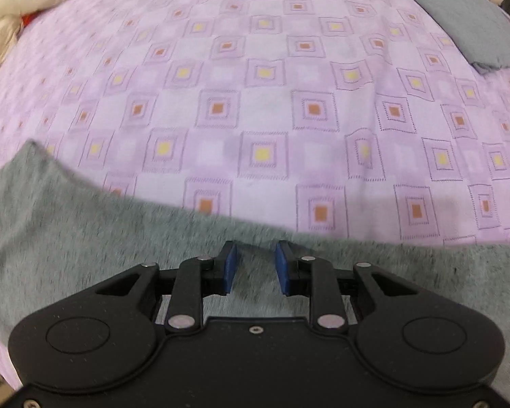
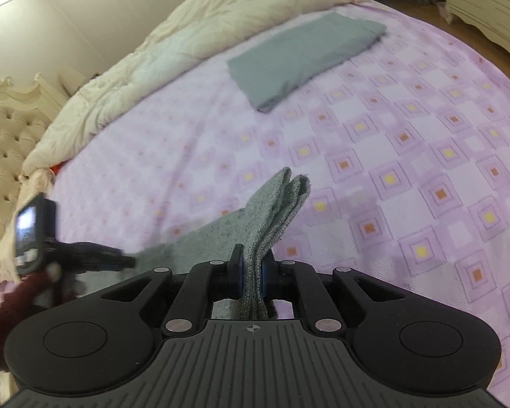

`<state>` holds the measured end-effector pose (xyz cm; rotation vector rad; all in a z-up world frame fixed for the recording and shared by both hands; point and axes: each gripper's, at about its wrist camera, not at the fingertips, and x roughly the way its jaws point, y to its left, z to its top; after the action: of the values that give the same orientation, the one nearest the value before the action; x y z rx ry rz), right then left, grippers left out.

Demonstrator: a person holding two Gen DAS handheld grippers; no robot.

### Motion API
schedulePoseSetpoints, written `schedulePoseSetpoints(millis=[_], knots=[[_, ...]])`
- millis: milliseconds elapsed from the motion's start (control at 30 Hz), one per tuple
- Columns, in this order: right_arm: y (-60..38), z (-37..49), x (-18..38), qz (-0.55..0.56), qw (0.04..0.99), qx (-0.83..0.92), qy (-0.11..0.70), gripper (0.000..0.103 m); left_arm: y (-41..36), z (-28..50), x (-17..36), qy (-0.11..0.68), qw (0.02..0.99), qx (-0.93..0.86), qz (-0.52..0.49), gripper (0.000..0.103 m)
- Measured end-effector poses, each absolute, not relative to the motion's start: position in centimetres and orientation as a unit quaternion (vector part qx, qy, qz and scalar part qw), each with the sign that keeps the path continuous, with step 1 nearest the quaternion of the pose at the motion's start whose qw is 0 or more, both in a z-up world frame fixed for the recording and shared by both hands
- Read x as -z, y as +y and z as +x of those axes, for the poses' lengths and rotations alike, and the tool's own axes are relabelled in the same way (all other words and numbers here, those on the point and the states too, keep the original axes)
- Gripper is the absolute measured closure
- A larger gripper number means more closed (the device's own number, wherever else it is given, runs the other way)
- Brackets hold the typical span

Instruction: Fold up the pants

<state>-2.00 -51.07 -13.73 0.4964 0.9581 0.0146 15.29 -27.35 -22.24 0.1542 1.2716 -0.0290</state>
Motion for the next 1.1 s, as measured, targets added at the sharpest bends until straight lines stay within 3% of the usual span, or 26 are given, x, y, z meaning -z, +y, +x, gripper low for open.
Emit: schedulePoseSetpoints(millis=[200,667,1100], knots=[[-50.5,-1.1,13.3,0.231,0.860,-0.014,0.455,0.094,-27.3,14.8,21.3,0.589,0.805,0.012,0.070,0.068],[-49.4,-0.6,12.9,0.236,0.858,0.000,0.456,0.094,-25.1,2.0,21.3,0.640,0.762,0.081,0.050,0.064],[-39.1,0.0,7.5,0.118,0.893,0.024,0.433,0.094,-13.9,4.9,19.2,0.630,0.771,0.099,0.003,0.064]])
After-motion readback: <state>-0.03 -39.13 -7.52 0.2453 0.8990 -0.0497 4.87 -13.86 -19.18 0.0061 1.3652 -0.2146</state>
